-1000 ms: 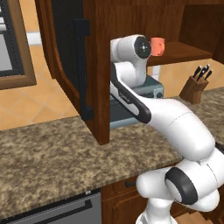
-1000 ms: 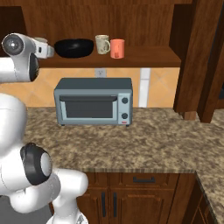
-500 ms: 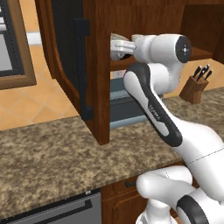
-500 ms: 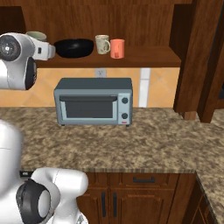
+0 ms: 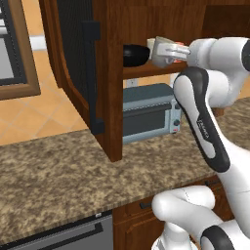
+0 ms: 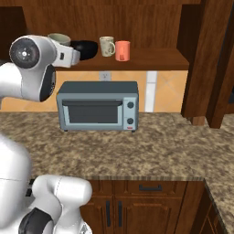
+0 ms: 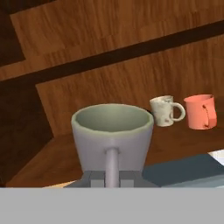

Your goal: Gather all objects into one cabinet and sort the glasses and bowls to opposite sides.

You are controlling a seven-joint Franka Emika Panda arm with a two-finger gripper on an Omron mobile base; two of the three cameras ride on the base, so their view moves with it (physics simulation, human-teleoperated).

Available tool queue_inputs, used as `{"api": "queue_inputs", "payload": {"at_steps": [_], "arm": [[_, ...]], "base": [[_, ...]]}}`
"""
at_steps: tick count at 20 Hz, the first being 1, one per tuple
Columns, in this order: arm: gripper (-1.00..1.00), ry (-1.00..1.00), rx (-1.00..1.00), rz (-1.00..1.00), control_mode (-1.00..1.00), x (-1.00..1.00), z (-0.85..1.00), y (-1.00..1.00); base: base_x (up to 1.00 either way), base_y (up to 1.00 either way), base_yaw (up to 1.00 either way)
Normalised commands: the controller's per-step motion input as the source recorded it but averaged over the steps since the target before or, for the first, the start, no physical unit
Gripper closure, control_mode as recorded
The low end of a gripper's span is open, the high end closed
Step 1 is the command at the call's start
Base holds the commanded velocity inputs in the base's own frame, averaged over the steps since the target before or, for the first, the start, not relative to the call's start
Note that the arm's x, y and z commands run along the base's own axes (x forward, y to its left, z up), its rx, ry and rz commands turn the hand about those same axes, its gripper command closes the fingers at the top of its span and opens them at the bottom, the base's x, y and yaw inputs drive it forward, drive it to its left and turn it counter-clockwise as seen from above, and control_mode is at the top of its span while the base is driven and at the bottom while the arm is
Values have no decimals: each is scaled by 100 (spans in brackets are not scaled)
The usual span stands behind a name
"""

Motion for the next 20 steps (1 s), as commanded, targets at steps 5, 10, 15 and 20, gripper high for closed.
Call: {"api": "queue_inputs", "payload": {"at_steps": [5, 10, 15, 20], "arm": [[100, 1, -1, -27, -100, 26, -12, -77], [100, 6, -2, -24, -100, 42, -29, -60], [100, 1, 0, -15, -100, 49, -4, -26], [100, 0, 0, -1, -100, 14, -2, -4]], "base": [[0, 0, 0], [0, 0, 0], [0, 0, 0], [0, 0, 0]]}}
